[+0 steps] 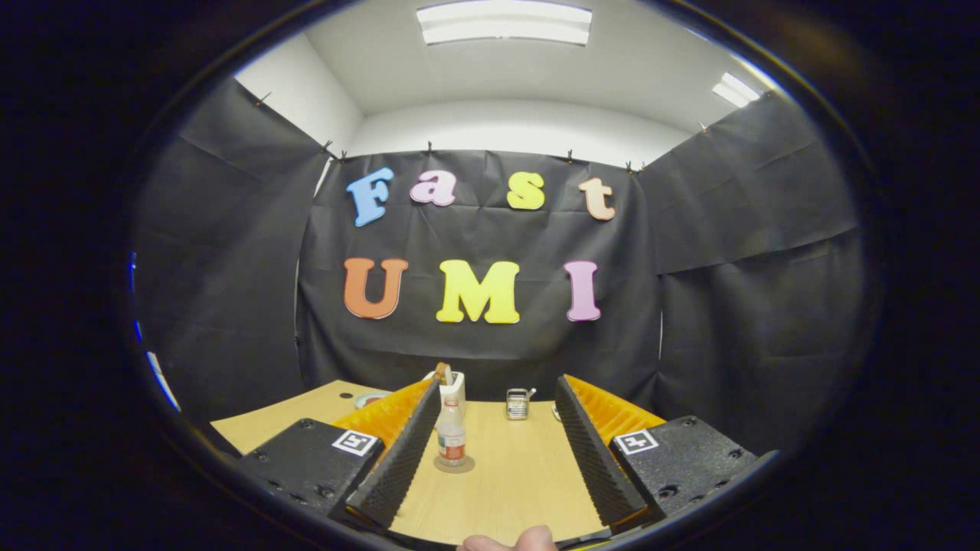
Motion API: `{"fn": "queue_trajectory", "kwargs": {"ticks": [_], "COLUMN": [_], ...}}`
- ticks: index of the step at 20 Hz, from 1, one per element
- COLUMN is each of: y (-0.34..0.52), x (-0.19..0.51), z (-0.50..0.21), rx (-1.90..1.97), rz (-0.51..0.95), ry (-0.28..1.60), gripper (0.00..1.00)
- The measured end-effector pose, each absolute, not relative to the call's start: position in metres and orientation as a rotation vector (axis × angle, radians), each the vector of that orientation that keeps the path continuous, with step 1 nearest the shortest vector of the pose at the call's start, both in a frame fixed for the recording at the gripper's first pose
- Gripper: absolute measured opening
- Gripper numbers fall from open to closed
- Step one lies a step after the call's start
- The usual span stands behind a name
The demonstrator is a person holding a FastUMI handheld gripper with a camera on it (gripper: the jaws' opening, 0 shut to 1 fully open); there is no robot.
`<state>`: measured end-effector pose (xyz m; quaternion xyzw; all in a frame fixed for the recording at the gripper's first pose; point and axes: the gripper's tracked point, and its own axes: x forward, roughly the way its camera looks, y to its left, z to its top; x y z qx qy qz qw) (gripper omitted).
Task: Take the bottle from table, then pour the juice into the cup, finally place the bottle on the coaster
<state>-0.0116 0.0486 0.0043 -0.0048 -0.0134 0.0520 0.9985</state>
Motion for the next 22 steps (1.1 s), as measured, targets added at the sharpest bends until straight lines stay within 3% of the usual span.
{"fn": "queue_trajectory", "kwargs": {"ticks": [22], "y": [0.065], "x": [0.003], "z": [-0.007], "rx": [-0.003], "rz": [0.118], "ry": [0.012], "gripper": [0.97]}}
